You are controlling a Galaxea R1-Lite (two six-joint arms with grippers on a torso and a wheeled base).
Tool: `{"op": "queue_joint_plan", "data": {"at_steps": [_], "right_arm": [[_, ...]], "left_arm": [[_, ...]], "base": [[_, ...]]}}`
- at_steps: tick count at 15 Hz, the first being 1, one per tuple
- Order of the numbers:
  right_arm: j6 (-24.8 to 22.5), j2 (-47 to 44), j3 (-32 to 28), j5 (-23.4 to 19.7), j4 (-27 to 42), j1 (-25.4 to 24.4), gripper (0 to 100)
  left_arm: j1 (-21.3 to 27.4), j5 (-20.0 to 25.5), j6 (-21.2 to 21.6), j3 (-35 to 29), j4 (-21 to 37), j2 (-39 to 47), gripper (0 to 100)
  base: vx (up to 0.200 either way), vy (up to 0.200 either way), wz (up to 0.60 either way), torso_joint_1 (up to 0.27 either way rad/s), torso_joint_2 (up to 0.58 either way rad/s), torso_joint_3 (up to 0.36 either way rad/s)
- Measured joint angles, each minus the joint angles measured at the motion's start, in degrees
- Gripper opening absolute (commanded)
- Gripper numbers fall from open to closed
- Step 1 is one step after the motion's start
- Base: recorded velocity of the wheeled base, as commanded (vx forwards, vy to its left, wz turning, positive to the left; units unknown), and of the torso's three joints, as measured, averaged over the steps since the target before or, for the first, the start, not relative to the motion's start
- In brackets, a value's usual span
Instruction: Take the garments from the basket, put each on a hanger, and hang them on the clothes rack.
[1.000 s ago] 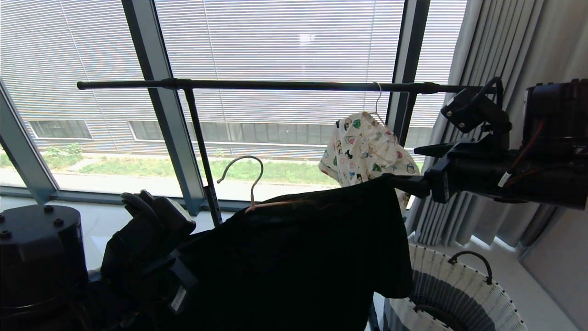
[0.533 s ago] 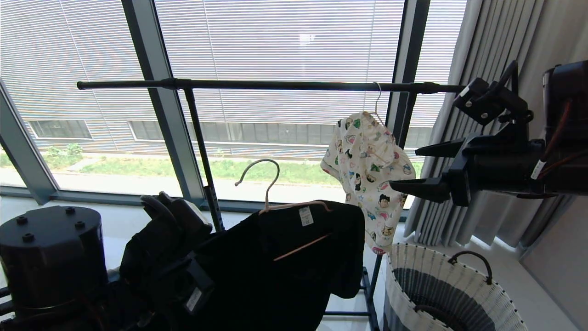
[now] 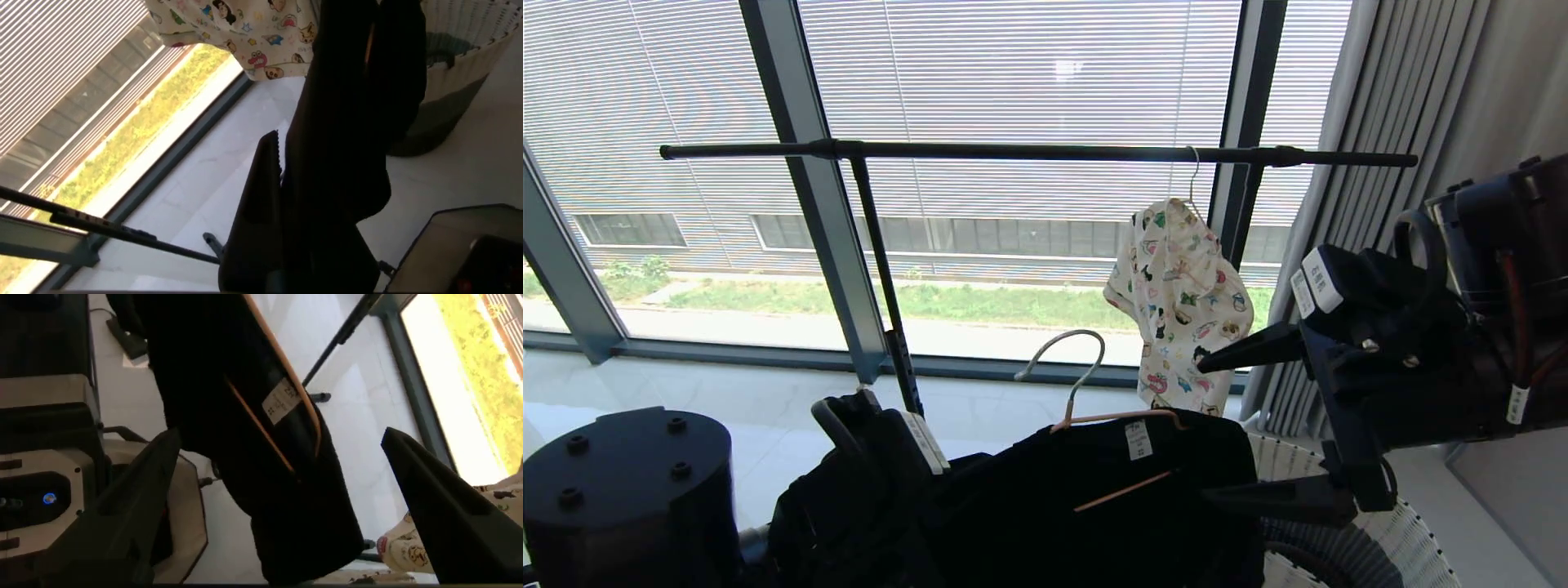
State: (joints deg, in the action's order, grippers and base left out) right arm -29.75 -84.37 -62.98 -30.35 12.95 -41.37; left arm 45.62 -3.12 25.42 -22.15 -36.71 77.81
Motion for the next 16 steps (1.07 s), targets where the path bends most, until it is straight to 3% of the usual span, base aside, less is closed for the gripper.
{"op": "queue_joint_plan", "data": {"at_steps": [8, 11, 14, 15, 16], "right_arm": [[-0.2, -6.9, -1.0, 0.6, -0.3, -4.2, 100], [-0.3, -9.2, -1.6, 4.1, -0.3, -4.5, 100], [-0.2, -10.2, -1.7, 4.9, -0.3, -4.5, 100], [-0.2, -10.5, -1.7, 5.5, -0.3, -4.6, 0], [-0.3, -10.8, -1.7, 5.9, -0.5, -4.7, 0]], "left_arm": [[3.4, -0.2, 0.5, -0.2, -0.1, -1.0, 0], [3.8, -0.2, 2.0, -0.3, -0.1, -1.2, 0], [4.1, -0.2, 2.5, -0.6, -0.1, -1.3, 0], [4.1, -0.2, 2.5, -0.8, -0.1, -1.3, 0], [4.2, -0.2, 2.5, -1.3, -0.1, -1.2, 0]], "base": [[0.000, 0.000, 0.00, 0.000, 0.00, 0.000], [0.000, 0.000, 0.00, 0.000, 0.00, 0.000], [0.000, 0.000, 0.00, 0.000, 0.00, 0.000], [0.000, 0.000, 0.00, 0.000, 0.00, 0.000], [0.000, 0.000, 0.00, 0.000, 0.00, 0.000]]}}
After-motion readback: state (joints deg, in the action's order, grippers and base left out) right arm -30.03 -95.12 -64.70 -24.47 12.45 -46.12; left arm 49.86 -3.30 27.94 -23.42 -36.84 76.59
